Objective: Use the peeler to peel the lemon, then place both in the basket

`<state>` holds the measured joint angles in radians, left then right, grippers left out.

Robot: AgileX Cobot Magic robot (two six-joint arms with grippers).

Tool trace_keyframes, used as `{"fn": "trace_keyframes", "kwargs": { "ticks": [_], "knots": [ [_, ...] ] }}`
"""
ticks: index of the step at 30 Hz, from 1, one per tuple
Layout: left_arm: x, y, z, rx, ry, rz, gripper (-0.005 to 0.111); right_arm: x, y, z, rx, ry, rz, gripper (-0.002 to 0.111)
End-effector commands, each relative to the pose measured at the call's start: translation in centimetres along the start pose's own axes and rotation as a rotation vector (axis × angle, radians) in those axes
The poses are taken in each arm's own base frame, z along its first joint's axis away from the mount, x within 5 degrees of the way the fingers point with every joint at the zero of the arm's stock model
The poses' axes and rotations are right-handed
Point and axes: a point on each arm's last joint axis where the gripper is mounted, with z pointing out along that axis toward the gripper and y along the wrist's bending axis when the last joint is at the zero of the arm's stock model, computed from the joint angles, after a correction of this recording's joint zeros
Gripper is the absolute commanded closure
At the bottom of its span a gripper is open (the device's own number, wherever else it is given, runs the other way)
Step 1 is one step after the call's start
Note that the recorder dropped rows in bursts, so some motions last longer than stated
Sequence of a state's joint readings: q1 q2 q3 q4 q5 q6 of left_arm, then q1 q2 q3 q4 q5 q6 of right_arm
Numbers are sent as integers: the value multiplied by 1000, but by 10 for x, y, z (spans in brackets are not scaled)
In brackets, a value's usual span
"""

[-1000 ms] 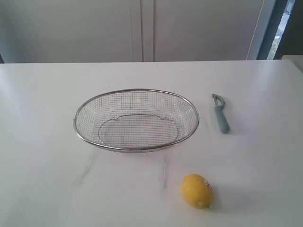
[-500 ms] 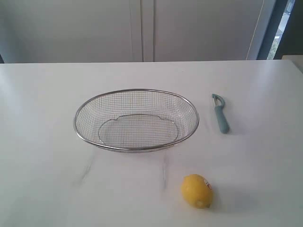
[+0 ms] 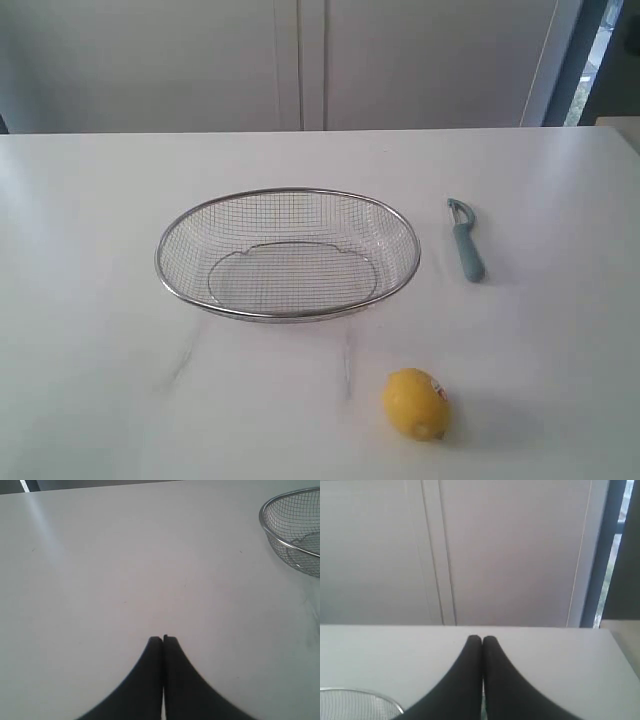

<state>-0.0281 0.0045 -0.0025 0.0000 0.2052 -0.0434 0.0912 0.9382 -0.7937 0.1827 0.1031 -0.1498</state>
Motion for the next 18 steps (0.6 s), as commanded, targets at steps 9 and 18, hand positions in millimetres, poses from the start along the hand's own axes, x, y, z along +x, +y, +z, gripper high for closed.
{"fn": "trace_keyframes", "kwargs": {
  "ticks": [9, 18],
  "knots": [
    [1, 0, 0, 7, -2, 0, 107, -15, 3, 90, -46, 468, -91, 108],
    [1, 0, 0, 7, -2, 0, 107, -2, 1, 155, -42, 779, -101, 108]
  ]
}}
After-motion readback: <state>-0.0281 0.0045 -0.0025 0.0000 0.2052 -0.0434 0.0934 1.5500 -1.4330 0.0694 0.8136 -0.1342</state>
